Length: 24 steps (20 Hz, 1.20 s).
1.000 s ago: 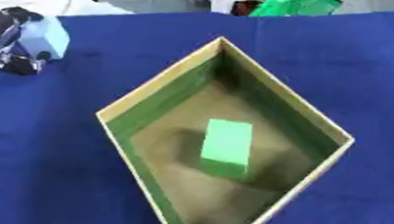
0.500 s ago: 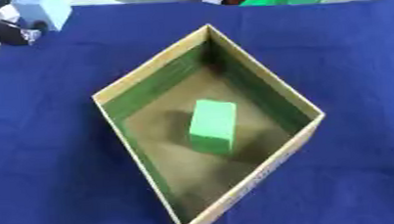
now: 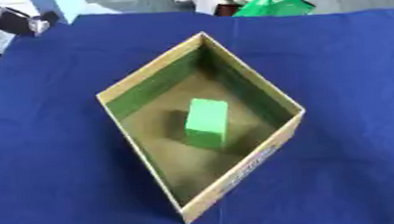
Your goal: Pick up objects on the table and place them in the box.
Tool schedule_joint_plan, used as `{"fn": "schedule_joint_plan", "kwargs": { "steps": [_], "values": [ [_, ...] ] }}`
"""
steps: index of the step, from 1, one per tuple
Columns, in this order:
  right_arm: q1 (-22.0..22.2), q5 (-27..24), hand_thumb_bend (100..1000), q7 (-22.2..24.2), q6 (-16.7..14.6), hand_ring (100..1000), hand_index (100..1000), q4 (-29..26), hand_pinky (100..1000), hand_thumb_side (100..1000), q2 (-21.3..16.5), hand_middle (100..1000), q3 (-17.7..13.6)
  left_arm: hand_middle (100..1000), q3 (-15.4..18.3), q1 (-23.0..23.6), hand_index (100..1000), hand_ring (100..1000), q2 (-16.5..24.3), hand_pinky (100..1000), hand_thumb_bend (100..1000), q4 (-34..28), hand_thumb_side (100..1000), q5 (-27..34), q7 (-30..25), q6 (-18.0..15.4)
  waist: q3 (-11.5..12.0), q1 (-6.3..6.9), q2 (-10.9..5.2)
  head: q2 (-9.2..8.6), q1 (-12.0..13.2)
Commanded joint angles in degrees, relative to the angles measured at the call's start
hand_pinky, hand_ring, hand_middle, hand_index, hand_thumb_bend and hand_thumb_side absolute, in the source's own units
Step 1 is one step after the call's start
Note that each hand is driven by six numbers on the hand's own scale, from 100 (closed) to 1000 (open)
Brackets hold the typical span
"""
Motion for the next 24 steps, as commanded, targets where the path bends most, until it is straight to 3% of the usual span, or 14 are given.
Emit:
{"fn": "schedule_joint_plan", "kwargs": {
  "steps": [1, 2, 3, 8, 14, 20, 24],
  "values": [
    [-0.16, 0.75, 221, -0.04, 0.39, 844, 849, -1.83, 830, 1000, 0.16, 606, -0.01, 700, -2.95, -0.21, 812, 678, -0.57, 645, 222, -5.52, 100, 2.84, -1.34, -2.07, 0.25, 0.22, -2.63, 1.44, -1.12],
    [0.04, 0.87, 261, -0.03, 0.50, 844, 849, -2.02, 830, 1000, 0.44, 607, 0.05, 698, -3.74, 0.22, 811, 676, -1.22, 643, 225, -7.04, 100, 3.76, -1.90, -2.20, 0.28, 0.26, -2.97, 1.65, -1.33],
    [0.24, 0.98, 223, -0.03, 0.61, 844, 849, -2.20, 830, 1000, 0.70, 607, 0.11, 694, -4.51, 0.66, 811, 674, -1.92, 641, 215, -8.56, 100, 4.68, -2.47, -2.19, 0.29, 0.31, -3.33, 1.89, -1.53],
    [1.49, 1.37, 229, -0.30, 1.21, 844, 849, -3.03, 829, 1000, 1.69, 608, 0.05, 679, -6.67, 3.49, 802, 661, -6.70, 628, 209, -15.92, 100, 7.74, -3.93, -0.81, 0.36, 0.66, -4.84, 2.89, -2.32],
    [2.85, 1.64, 236, -0.88, 1.89, 844, 849, -4.13, 829, 1000, 2.15, 609, -0.21, 678, -8.44, 7.63, 798, 658, -11.96, 622, 213, -24.28, 100, 4.78, -5.66, 2.57, 0.50, 1.31, -5.87, 4.29, -4.51],
    [3.39, 1.74, 234, -1.38, 2.29, 845, 848, -4.31, 830, 1000, 1.81, 607, -0.62, 668, -8.48, 13.27, 796, 651, -17.32, 613, 226, -26.21, 100, -0.74, -4.67, 5.71, 0.75, 1.18, -5.78, 4.17, -4.69],
    [3.44, 1.64, 234, -1.56, 2.36, 845, 848, -4.14, 830, 1000, 1.61, 606, -0.82, 673, -9.47, 15.68, 797, 653, -18.85, 613, 246, -25.06, 100, -4.09, -3.73, 5.39, 1.00, 0.94, -5.46, 4.00, -4.30]
  ]
}}
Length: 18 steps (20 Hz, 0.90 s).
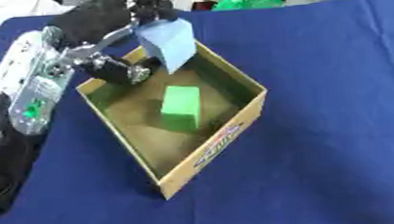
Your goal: Pick up objects on the table and place them in the box.
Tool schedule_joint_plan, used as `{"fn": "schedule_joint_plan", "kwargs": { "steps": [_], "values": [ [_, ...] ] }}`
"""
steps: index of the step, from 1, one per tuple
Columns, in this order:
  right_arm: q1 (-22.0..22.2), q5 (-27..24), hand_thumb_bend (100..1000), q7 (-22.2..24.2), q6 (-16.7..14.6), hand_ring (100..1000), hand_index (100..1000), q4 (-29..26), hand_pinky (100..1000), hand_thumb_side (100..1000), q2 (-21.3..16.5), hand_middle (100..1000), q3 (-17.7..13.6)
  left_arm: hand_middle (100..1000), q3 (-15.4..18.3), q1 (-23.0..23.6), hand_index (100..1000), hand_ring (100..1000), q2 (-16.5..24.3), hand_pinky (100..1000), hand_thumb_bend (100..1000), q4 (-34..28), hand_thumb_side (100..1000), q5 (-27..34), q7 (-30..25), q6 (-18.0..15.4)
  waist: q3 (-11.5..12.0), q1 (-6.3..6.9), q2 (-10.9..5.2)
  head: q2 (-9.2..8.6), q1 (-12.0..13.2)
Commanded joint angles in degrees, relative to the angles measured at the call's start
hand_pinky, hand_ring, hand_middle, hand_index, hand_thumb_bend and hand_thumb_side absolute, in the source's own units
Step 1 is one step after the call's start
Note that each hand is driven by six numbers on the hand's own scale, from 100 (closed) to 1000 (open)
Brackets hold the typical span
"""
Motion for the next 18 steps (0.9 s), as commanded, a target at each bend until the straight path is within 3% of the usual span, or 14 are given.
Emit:
{"fn": "schedule_joint_plan", "kwargs": {
  "steps": [1, 7, 18],
  "values": [
    [-0.60, 0.24, 234, -0.22, 0.11, 845, 848, -0.92, 830, 1000, -1.20, 605, -0.46, 676, -0.45, 0.04, 795, 654, -0.12, 613, 263, 0.16, 100, -2.75, 0.80, -0.19, 0.06, -0.07, -0.94, -0.03, 0.23],
    [-0.24, 0.23, 238, -0.44, 0.11, 846, 848, -0.82, 830, 1000, -1.38, 605, -0.65, 693, -1.85, 1.59, 791, 661, 2.02, 618, 304, 0.71, 100, -7.28, 1.33, -1.55, 0.23, 0.14, -1.12, -0.27, 0.34],
    [0.83, 0.31, 246, -0.85, 0.42, 846, 847, -1.20, 830, 1000, -1.06, 605, -0.90, 702, -3.17, 4.07, 792, 667, 5.82, 620, 331, -1.91, 125, -7.48, 1.70, -1.56, 0.65, 0.37, -2.02, -0.43, 0.10]
  ]
}}
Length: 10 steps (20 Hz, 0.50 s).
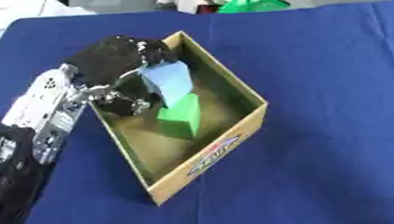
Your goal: Pick up objects on the table and place them in the box.
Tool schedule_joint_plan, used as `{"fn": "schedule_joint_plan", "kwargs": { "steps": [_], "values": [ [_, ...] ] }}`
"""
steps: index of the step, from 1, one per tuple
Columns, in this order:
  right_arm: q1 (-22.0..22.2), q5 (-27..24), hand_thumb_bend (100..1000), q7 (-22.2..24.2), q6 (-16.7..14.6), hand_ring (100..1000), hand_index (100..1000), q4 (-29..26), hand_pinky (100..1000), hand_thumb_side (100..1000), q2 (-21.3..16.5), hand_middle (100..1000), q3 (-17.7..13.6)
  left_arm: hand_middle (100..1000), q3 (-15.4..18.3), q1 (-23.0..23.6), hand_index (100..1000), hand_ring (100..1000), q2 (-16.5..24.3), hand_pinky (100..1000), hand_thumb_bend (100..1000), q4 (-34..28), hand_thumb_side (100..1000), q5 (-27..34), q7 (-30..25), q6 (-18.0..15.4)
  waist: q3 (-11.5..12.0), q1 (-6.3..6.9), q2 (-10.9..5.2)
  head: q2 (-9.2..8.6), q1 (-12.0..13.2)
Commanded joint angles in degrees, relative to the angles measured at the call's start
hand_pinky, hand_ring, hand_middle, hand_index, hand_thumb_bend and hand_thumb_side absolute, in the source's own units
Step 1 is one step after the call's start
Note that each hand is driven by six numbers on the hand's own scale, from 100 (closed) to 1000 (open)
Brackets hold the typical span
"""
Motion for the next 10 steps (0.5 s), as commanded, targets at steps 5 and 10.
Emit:
{"fn": "schedule_joint_plan", "kwargs": {
  "steps": [5, 10],
  "values": [
    [-0.22, 0.33, 248, -0.29, 0.12, 846, 847, -1.15, 830, 1000, -1.07, 604, -0.52, 699, 1.12, 1.53, 789, 664, 4.06, 619, 318, -5.70, 126, -1.56, 1.84, 2.31, 0.87, -0.02, -1.41, -0.22, -0.35],
    [-0.11, 0.27, 249, -0.17, 0.12, 846, 846, -0.93, 830, 1000, -1.11, 602, -0.43, 709, 0.89, 2.42, 789, 670, 5.72, 622, 340, -9.53, 139, -2.44, 2.23, 2.78, 0.90, 0.00, -1.48, -0.44, -0.44]
  ]
}}
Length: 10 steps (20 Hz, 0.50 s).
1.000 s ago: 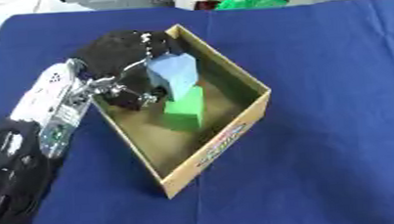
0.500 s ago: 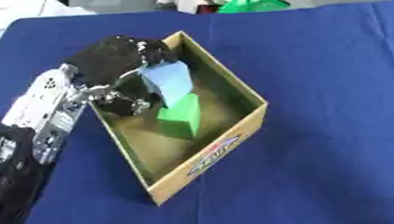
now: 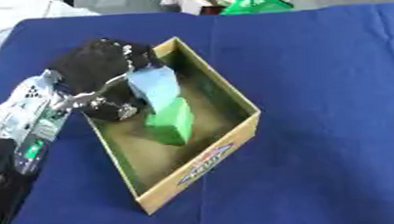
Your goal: Pick up objects on the table and place them in the box.
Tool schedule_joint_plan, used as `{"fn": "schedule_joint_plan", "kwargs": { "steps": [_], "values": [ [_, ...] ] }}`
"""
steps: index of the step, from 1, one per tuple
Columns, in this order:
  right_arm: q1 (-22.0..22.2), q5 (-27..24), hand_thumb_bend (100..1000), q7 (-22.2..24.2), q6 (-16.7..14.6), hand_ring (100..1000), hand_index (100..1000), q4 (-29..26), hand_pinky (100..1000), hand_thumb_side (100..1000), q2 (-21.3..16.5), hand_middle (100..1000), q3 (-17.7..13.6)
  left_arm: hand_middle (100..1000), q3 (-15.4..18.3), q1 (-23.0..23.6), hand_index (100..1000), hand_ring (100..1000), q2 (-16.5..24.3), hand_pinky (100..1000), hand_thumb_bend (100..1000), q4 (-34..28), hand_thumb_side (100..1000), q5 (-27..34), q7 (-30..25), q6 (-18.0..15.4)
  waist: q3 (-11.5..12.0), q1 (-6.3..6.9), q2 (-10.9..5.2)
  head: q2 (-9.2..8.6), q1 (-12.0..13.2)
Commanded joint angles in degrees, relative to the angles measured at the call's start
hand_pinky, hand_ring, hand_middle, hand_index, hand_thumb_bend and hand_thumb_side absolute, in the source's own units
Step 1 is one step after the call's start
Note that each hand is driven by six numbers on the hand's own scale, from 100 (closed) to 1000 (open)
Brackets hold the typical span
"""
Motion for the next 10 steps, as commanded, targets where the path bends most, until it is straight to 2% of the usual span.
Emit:
{"fn": "schedule_joint_plan", "kwargs": {
  "steps": [1, 3, 5, 7, 10],
  "values": [
    [-0.51, 0.24, 249, -0.02, 0.03, 846, 846, -0.89, 830, 1000, -1.11, 602, -0.16, 711, 0.34, -0.51, 787, 671, 2.33, 621, 340, -2.71, 135, -0.18, -0.53, -0.16, 0.19, 0.07, -1.36, -0.45, -0.12],
    [-0.39, 0.18, 246, 0.07, 0.07, 846, 846, -0.83, 830, 1000, -1.13, 601, -0.12, 711, 0.01, -0.47, 785, 670, 2.81, 620, 348, -3.43, 144, 0.31, -1.86, -0.72, 0.38, 0.07, -1.35, -0.27, -0.14],
    [-0.25, 0.10, 252, 0.11, 0.11, 847, 846, -0.78, 830, 1000, -1.18, 600, -0.12, 728, -0.12, -0.38, 800, 685, 3.05, 632, 422, -3.98, 237, 0.93, -3.09, -1.10, 0.52, 0.13, -1.30, -0.22, -0.06],
    [-0.15, 0.00, 253, 0.19, 0.17, 847, 846, -0.75, 830, 1000, -1.18, 599, -0.09, 825, -0.25, -0.14, 883, 781, 2.97, 709, 571, -3.81, 452, 1.57, -4.73, -1.51, 0.51, 0.16, -1.22, -0.27, 0.01],
    [-0.17, -0.08, 257, 0.24, 0.22, 846, 845, -0.70, 829, 1000, -1.24, 599, -0.11, 857, -0.15, 0.03, 912, 836, 2.57, 773, 615, -3.69, 524, 2.67, -7.09, -2.35, 0.40, 0.16, -1.13, -0.28, 0.17]
  ]
}}
